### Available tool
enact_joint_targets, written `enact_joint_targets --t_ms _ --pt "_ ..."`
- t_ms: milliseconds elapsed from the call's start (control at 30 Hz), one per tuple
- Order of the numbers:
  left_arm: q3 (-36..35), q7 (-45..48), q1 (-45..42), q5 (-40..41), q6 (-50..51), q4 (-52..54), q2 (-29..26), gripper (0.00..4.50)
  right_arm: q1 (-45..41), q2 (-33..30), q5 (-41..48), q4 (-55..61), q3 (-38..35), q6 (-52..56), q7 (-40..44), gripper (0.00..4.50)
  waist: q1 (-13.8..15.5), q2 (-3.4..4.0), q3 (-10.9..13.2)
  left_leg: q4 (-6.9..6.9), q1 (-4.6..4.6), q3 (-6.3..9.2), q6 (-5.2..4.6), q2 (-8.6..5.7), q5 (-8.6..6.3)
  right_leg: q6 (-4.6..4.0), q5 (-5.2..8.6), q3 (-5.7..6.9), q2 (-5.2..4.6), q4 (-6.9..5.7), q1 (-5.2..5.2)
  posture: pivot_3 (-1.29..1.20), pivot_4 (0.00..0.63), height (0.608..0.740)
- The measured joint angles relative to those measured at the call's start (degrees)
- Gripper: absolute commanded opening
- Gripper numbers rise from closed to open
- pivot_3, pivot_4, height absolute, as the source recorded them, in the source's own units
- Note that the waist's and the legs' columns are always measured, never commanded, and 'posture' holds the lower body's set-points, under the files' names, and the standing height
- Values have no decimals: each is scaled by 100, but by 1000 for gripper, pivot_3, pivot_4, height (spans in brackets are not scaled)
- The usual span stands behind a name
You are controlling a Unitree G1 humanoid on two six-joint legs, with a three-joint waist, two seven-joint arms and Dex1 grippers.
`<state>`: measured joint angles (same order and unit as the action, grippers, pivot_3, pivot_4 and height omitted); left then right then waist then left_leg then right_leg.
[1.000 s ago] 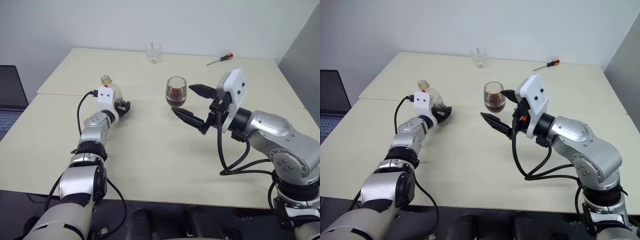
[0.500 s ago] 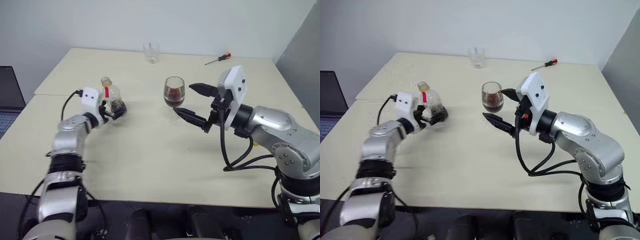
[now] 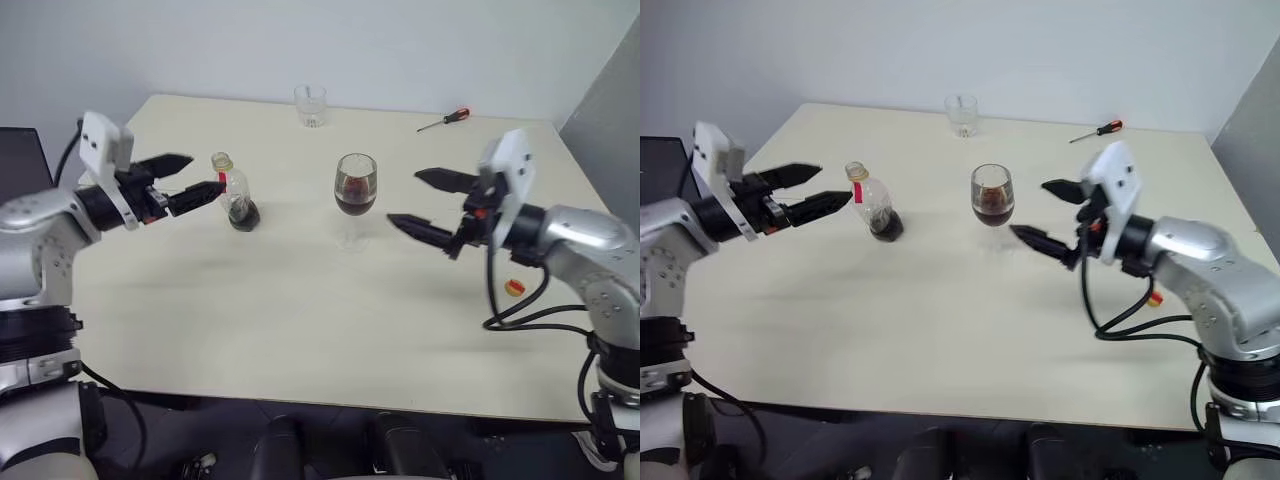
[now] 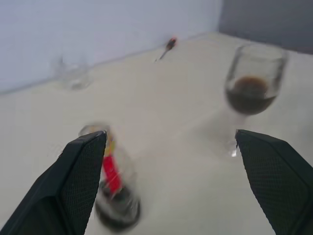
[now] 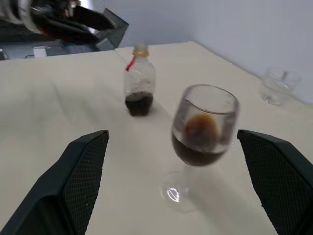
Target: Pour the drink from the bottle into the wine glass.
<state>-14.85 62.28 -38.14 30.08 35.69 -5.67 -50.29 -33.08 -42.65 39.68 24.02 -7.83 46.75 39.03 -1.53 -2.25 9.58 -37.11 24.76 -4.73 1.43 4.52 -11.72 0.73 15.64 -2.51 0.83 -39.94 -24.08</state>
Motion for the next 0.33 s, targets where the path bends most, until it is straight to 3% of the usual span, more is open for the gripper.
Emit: enact_joint_targets --t_ms 167,333 --pt "463 568 -404 187 295 168 -106 4479 75 -674 -50 -607 -209 -305 893 4500 -24 0 1 3 0 1 -1 2 0 -3 6 -4 8 0 -3 0 150 740" --pt "552 568 -450 139 296 117 -118 4479 20 -698 -242 -1048 -56 -625 1316 4500 -85 3 2 8 -6 8 -2 11 0 -12 18 -3 19 -8 -6 0 150 740"
